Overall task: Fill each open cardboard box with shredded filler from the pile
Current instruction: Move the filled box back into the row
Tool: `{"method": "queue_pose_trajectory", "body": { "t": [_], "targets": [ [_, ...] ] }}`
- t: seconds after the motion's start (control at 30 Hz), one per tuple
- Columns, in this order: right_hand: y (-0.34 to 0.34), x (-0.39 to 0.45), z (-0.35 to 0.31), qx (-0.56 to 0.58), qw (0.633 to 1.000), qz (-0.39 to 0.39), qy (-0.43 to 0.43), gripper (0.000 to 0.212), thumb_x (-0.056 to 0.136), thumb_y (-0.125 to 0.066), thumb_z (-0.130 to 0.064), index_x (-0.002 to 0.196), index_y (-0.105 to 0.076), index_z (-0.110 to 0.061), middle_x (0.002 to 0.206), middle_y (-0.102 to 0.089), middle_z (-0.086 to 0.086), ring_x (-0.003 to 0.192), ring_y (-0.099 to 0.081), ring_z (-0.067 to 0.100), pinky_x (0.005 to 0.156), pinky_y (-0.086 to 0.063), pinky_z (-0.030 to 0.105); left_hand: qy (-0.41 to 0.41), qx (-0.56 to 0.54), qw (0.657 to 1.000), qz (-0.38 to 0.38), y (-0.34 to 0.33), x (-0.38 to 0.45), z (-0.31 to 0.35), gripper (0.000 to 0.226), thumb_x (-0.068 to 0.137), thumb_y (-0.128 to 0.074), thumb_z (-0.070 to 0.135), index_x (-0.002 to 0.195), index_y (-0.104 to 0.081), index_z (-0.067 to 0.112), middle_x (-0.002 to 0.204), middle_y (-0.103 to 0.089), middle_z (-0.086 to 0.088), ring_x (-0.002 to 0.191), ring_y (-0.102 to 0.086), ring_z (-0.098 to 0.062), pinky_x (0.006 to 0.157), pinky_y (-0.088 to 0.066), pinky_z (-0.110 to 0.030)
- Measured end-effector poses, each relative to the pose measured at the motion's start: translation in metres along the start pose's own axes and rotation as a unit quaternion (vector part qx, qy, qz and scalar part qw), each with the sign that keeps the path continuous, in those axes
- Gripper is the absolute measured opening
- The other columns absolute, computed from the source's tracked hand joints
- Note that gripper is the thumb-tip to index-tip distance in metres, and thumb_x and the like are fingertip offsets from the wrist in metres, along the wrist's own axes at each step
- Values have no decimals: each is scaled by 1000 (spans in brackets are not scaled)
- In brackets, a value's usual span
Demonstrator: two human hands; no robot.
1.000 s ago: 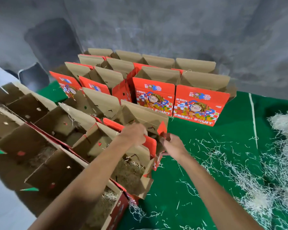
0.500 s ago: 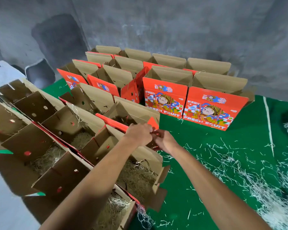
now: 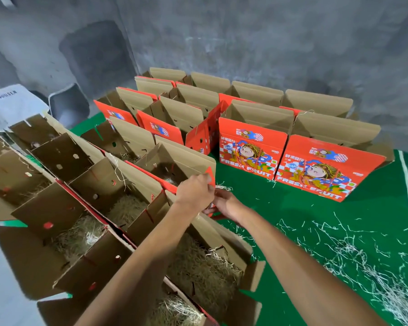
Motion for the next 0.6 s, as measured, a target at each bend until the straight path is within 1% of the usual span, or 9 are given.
{"method": "queue_pose_trajectory", "body": {
  "t": [0.1, 0.2, 0.27, 0.33, 0.4, 0.47, 0.53, 0.57, 0.6],
  "targets": [
    [-7, 14, -5, 12, 1000, -18, 16, 41, 97, -60, -46, 130, -57, -23, 92, -78, 10, 81, -76, 19, 69, -63, 36, 16, -3, 1000, 15, 2, 10, -17, 24, 95, -48, 29, 111, -62, 19, 103, -67, -9, 99, -64, -30, 83, -49, -38],
    [-17, 31, -9, -15, 999, -31, 6, 41, 94, -57, -56, 126, -54, -31, 94, -78, 4, 87, -76, 19, 90, -59, 44, 30, -42, 997, 56, 12, 22, -29, 24, 92, -52, 25, 111, -63, 15, 103, -68, -9, 96, -65, -31, 82, -52, -37],
    [-25, 42, -14, -39, 998, -53, 1, 45, 91, -55, -63, 114, -62, -25, 94, -78, 0, 91, -75, 20, 95, -56, 48, 26, -62, 994, 90, 23, 36, -32, 22, 90, -52, 20, 108, -63, 13, 103, -65, -10, 93, -65, -33, 78, -54, -40],
    [-20, 53, -25, -62, 997, -32, 20, 60, 86, -50, -72, 108, -68, -20, 99, -77, 1, 98, -72, 21, 100, -51, 49, 7, -54, 990, 127, 34, 57, -32, 22, 91, -53, 19, 109, -63, 14, 107, -62, -8, 96, -63, -30, 79, -54, -41],
    [-2, 61, -44, -43, 997, 37, 52, 56, 93, -45, -67, 117, -67, -20, 118, -71, 3, 103, -65, 14, 105, -45, 44, 3, -33, 985, 167, 46, 86, -34, 26, 93, -51, 23, 116, -62, 18, 116, -60, -3, 108, -58, -25, 88, -52, -41],
    [19, 69, -64, -10, 993, 90, 75, 46, 101, -43, -53, 133, -58, -23, 135, -61, 6, 111, -59, 15, 104, -42, 38, 16, -24, 982, 189, 54, 121, -40, 30, 92, -53, 23, 122, -59, 21, 124, -57, -2, 119, -51, -24, 98, -46, -43],
    [39, 79, -82, -5, 989, 117, 90, 39, 104, -44, -45, 136, -54, -26, 138, -59, 10, 118, -61, 25, 106, -44, 42, 19, 14, 983, 180, 54, 159, -40, 35, 89, -55, 21, 124, -58, 20, 124, -57, -3, 120, -49, -26, 100, -40, -41],
    [47, 84, -89, 2, 988, 118, 99, 36, 104, -44, -42, 135, -55, -27, 137, -60, 11, 118, -62, 27, 107, -46, 47, 22, 34, 986, 164, 50, 179, -40, 35, 88, -55, 22, 123, -57, 19, 123, -58, -4, 119, -51, -27, 100, -38, -40],
    [55, 87, -96, 10, 987, 118, 110, 32, 103, -45, -42, 131, -57, -30, 136, -61, 6, 116, -63, 23, 106, -47, 48, 29, 47, 989, 140, 44, 196, -41, 33, 90, -54, 24, 122, -56, 17, 121, -60, -6, 117, -53, -29, 99, -38, -41]
  ]
}}
Point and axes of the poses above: each hand's wrist, its own x-axis towards the middle knuckle, its own y-axis out of the back of the hand, z = x × y, the point moved 7 cm from there along x, towards the middle knuckle
